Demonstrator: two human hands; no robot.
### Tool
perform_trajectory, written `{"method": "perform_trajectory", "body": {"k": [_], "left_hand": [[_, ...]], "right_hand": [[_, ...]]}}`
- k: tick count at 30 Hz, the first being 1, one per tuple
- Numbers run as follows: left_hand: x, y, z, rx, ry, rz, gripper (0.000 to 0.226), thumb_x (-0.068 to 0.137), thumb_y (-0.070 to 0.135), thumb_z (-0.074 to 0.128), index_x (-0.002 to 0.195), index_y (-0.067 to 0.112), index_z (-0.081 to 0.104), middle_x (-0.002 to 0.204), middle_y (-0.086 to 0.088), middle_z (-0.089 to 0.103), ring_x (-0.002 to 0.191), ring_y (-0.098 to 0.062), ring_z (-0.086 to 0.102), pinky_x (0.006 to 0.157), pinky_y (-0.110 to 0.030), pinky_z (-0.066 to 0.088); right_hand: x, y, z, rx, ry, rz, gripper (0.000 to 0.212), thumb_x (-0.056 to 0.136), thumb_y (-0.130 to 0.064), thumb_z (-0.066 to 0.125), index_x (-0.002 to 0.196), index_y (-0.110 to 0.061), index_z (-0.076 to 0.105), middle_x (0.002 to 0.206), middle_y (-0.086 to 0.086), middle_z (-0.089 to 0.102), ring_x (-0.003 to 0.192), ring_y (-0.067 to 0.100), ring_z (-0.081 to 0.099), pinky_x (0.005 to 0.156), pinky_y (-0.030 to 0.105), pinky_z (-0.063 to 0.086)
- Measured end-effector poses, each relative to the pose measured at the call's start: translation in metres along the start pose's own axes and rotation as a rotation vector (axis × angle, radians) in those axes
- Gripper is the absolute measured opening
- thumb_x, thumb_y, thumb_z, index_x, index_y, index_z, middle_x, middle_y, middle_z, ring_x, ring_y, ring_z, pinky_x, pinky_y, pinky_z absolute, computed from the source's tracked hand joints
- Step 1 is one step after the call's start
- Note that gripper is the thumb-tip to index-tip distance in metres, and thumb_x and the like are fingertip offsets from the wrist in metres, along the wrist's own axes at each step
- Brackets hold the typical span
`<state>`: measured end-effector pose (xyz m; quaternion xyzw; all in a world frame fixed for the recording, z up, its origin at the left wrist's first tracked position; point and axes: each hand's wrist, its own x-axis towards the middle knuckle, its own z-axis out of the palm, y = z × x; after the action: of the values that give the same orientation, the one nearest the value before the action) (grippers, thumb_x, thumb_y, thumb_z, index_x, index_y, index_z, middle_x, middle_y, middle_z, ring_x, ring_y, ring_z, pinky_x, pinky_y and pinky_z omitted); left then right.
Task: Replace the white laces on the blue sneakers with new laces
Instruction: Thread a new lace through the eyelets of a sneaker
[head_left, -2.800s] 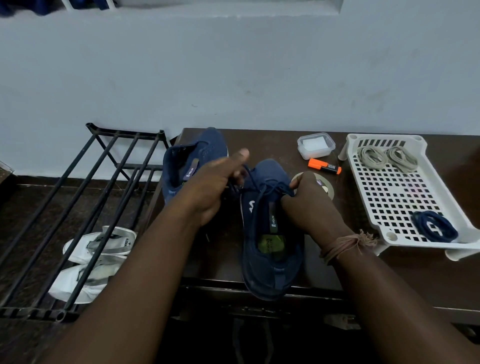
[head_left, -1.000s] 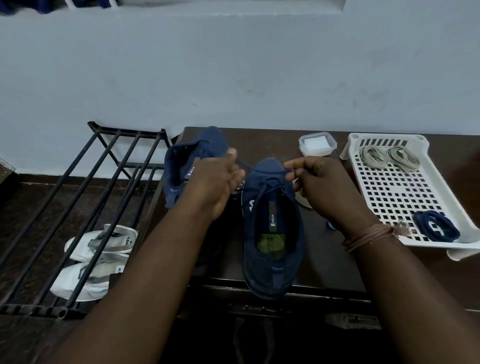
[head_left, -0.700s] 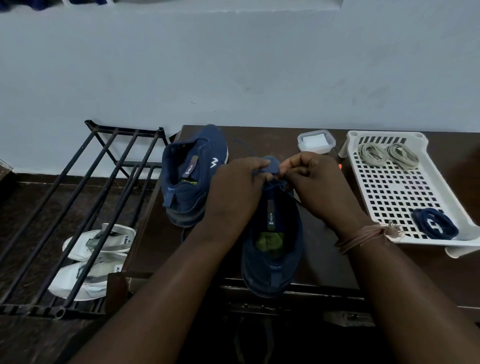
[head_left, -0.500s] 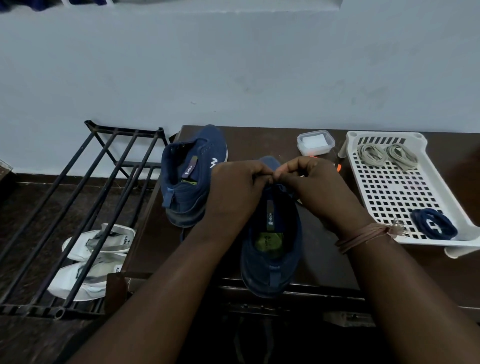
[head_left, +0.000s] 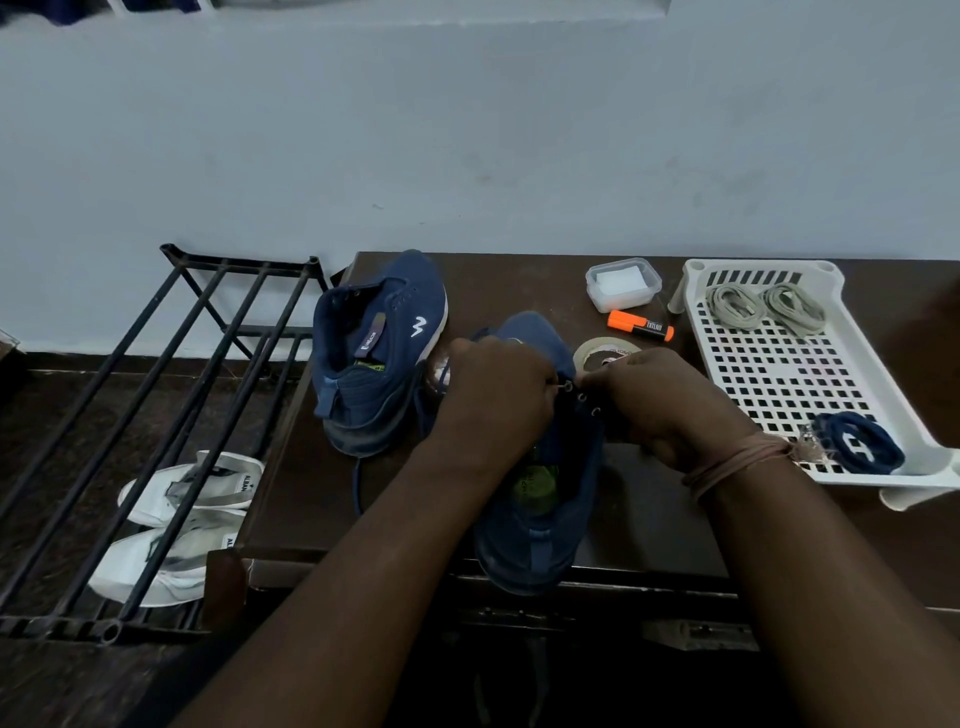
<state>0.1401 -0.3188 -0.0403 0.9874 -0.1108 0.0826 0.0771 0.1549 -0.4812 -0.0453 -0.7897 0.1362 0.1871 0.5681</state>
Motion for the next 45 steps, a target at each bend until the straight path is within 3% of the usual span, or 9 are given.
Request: {"method": "perform_trajectory", "body": {"k": [18, 26, 29, 31, 34, 37, 40, 42, 45], "left_hand": [[-0.004, 0.005, 0.002, 0.026, 0.119, 0.012, 0.023, 0.095, 0.039, 0.059, 0.090, 0.027, 0.078, 0.082, 0.003, 0.070, 0.084, -0.022, 0.063, 0.083, -0.039, 0.032], [-0.002, -0.017, 0.005, -0.647, 0.055, -0.243, 0.029, 0.075, 0.041, 0.081, 0.098, 0.028, 0.070, 0.099, 0.007, 0.067, 0.092, -0.010, 0.063, 0.087, -0.035, 0.053], [-0.005, -0.033, -0.007, -0.755, 0.095, -0.396, 0.004, 0.089, 0.023, 0.068, 0.092, 0.025, 0.068, 0.088, 0.008, 0.065, 0.079, -0.004, 0.061, 0.072, -0.026, 0.049], [-0.006, -0.047, -0.014, -0.742, 0.038, -0.467, 0.010, 0.093, 0.019, 0.060, 0.090, 0.026, 0.067, 0.086, 0.011, 0.066, 0.078, -0.004, 0.061, 0.065, -0.024, 0.043], [-0.007, -0.060, -0.017, -0.700, -0.138, -0.462, 0.011, 0.095, 0.028, 0.061, 0.089, 0.024, 0.068, 0.087, 0.010, 0.069, 0.082, -0.008, 0.065, 0.066, -0.025, 0.045], [-0.010, -0.056, -0.014, -0.625, -0.231, -0.417, 0.022, 0.096, 0.039, 0.062, 0.083, 0.021, 0.065, 0.082, 0.006, 0.068, 0.078, -0.010, 0.064, 0.063, -0.027, 0.043], [-0.014, -0.052, -0.010, -0.547, -0.218, -0.387, 0.024, 0.095, 0.040, 0.064, 0.079, 0.021, 0.062, 0.079, 0.008, 0.067, 0.074, -0.006, 0.062, 0.059, -0.025, 0.040], [-0.014, -0.052, -0.009, -0.540, -0.225, -0.384, 0.021, 0.093, 0.040, 0.066, 0.081, 0.023, 0.063, 0.081, 0.009, 0.067, 0.075, -0.005, 0.062, 0.061, -0.025, 0.042], [-0.014, -0.053, -0.010, -0.547, -0.253, -0.376, 0.016, 0.091, 0.037, 0.070, 0.085, 0.023, 0.066, 0.084, 0.009, 0.068, 0.079, -0.007, 0.063, 0.064, -0.026, 0.045]], "right_hand": [[-0.001, -0.008, 0.004, -0.122, -0.021, -0.040, 0.038, 0.094, -0.035, 0.064, 0.090, 0.002, 0.072, 0.089, 0.021, 0.074, 0.081, 0.034, 0.074, 0.078, 0.052, 0.061], [-0.002, -0.008, 0.010, -0.186, 0.051, -0.100, 0.021, 0.087, -0.024, 0.056, 0.077, -0.009, 0.065, 0.081, 0.013, 0.067, 0.079, 0.034, 0.065, 0.091, 0.058, 0.054], [-0.003, -0.027, -0.001, 0.310, 0.323, -0.339, 0.016, 0.102, -0.005, 0.040, 0.095, -0.003, 0.054, 0.095, 0.019, 0.062, 0.089, 0.031, 0.070, 0.085, 0.036, 0.059], [-0.002, -0.030, -0.011, 0.673, 0.442, -0.400, 0.014, 0.102, -0.011, 0.039, 0.095, -0.004, 0.048, 0.092, 0.023, 0.063, 0.089, 0.029, 0.073, 0.076, 0.039, 0.061], [0.003, -0.017, -0.013, 0.229, 0.312, -0.377, 0.015, 0.084, -0.021, 0.056, 0.071, -0.012, 0.055, 0.070, 0.012, 0.058, 0.064, 0.024, 0.057, 0.060, 0.041, 0.049], [-0.009, -0.011, -0.008, -0.312, 0.098, -0.349, 0.014, 0.089, -0.025, 0.065, 0.079, -0.018, 0.072, 0.075, -0.005, 0.069, 0.068, 0.010, 0.062, 0.063, 0.024, 0.044], [-0.008, -0.010, 0.000, -0.498, 0.023, -0.321, 0.024, 0.094, -0.022, 0.064, 0.076, -0.005, 0.069, 0.070, -0.002, 0.062, 0.061, 0.008, 0.054, 0.058, 0.023, 0.038], [-0.006, -0.018, 0.002, -0.316, 0.087, -0.202, 0.031, 0.098, -0.020, 0.052, 0.075, -0.001, 0.061, 0.073, 0.007, 0.059, 0.064, 0.017, 0.053, 0.059, 0.023, 0.039], [-0.007, -0.034, 0.000, 0.585, 0.041, 0.002, 0.029, 0.097, -0.016, 0.036, 0.070, -0.012, 0.043, 0.075, 0.014, 0.059, 0.064, 0.024, 0.057, 0.060, 0.023, 0.046]]}}
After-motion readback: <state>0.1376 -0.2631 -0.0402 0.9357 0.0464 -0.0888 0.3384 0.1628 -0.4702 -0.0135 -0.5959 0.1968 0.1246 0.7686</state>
